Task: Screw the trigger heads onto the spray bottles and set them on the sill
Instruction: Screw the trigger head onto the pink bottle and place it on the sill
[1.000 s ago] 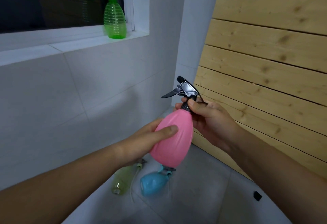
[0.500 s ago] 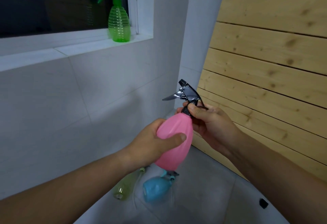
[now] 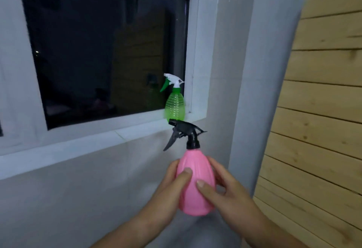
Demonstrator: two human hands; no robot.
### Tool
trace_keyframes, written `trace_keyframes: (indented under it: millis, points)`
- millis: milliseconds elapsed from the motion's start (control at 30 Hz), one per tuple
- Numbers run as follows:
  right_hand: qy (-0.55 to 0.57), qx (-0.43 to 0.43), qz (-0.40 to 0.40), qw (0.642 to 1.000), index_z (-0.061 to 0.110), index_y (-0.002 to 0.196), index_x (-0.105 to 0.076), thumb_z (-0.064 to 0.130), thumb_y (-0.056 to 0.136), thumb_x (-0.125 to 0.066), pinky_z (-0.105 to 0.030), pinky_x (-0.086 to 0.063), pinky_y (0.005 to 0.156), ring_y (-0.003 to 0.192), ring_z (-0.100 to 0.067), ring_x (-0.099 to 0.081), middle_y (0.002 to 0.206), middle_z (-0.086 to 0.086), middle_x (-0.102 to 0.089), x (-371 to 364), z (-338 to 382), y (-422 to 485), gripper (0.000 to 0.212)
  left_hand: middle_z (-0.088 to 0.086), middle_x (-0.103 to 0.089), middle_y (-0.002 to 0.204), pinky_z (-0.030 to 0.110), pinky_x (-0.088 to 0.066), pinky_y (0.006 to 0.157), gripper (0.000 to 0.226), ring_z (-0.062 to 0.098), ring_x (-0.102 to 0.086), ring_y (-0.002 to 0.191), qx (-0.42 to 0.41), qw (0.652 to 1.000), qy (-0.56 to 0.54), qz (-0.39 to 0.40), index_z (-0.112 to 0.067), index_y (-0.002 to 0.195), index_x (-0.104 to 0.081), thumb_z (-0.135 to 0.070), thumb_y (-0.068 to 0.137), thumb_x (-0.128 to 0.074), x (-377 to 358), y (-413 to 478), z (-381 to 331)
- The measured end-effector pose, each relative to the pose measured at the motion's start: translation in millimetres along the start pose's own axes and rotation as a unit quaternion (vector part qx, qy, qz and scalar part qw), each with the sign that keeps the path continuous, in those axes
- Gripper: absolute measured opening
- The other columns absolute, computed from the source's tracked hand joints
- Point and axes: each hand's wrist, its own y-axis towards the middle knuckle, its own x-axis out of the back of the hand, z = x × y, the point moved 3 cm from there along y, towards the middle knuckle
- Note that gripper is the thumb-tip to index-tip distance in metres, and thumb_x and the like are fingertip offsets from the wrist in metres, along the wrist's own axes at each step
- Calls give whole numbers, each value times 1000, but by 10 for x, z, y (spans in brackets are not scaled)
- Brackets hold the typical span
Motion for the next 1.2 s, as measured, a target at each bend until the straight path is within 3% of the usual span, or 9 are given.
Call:
trace_keyframes:
  millis: [67,133,200,267,467,633,833,1033,1200]
  points:
    - [-40,23,5,999,43,147,-32,40,85,-67,-14,-49,88,116,2,-57,136,19,-53,-74,220,351,71,-1,-73,121,43,-55,100,26,20,-69,114,-35,999,18,-22,-32,125,-61,-29,99,-57,188,266,-254]
    - [-49,41,9,998,43,148,-28,34,93,-60,-19,-50,88,118,-9,-56,136,11,-53,-167,434,719,64,3,-69,124,37,-58,89,31,21,-68,110,-58,997,33,-45,-27,129,-57,-27,98,-60,364,518,-540]
    - [-40,60,12,997,42,148,-31,29,97,-54,-13,-52,76,111,-13,-58,132,5,-56,-279,639,1067,57,2,-66,121,26,-53,75,35,14,-66,102,-73,994,51,-65,-22,132,-52,-27,99,-60,536,755,-788]
    - [-30,68,4,997,41,148,-32,26,99,-51,-10,-51,68,104,-11,-61,130,4,-57,-375,758,1397,55,-4,-63,119,25,-49,72,38,9,-63,99,-75,991,73,-78,-20,134,-49,-29,99,-59,696,986,-966]
    - [19,28,-7,999,23,145,-40,22,96,-55,-39,-53,97,110,-22,-65,129,-5,-63,-651,643,2060,51,3,-63,132,45,-53,101,47,24,-64,117,-46,987,129,-88,-22,139,-52,-35,96,-63,1113,1507,-1056]
    - [-3,35,-15,999,22,142,-45,21,96,-55,-30,-53,89,111,-19,-62,131,-3,-61,-739,552,2216,46,5,-67,129,51,-53,103,46,27,-66,116,-42,986,122,-104,-21,137,-56,-34,94,-66,1233,1656,-923]
    - [-41,29,-29,998,22,145,-43,26,96,-55,-40,-55,93,111,-23,-62,133,-6,-60,-780,473,2338,50,7,-62,132,50,-56,98,52,30,-64,116,-56,979,135,-145,-18,144,-50,-28,95,-66,1229,1725,-866]
    - [-50,34,-38,997,25,144,-45,29,97,-54,-32,-56,85,100,-22,-65,116,-8,-63,-778,401,2381,48,9,-62,135,49,-54,102,56,31,-63,117,-74,968,182,-157,-16,144,-49,-28,93,-69,1229,1767,-827]
    - [-71,32,-32,996,26,146,-42,32,95,-55,-30,-55,82,103,-23,-65,120,-9,-64,-796,374,2410,52,11,-60,137,51,-52,104,61,32,-61,120,-79,960,207,-171,-17,147,-45,-29,92,-70,1251,1796,-803]
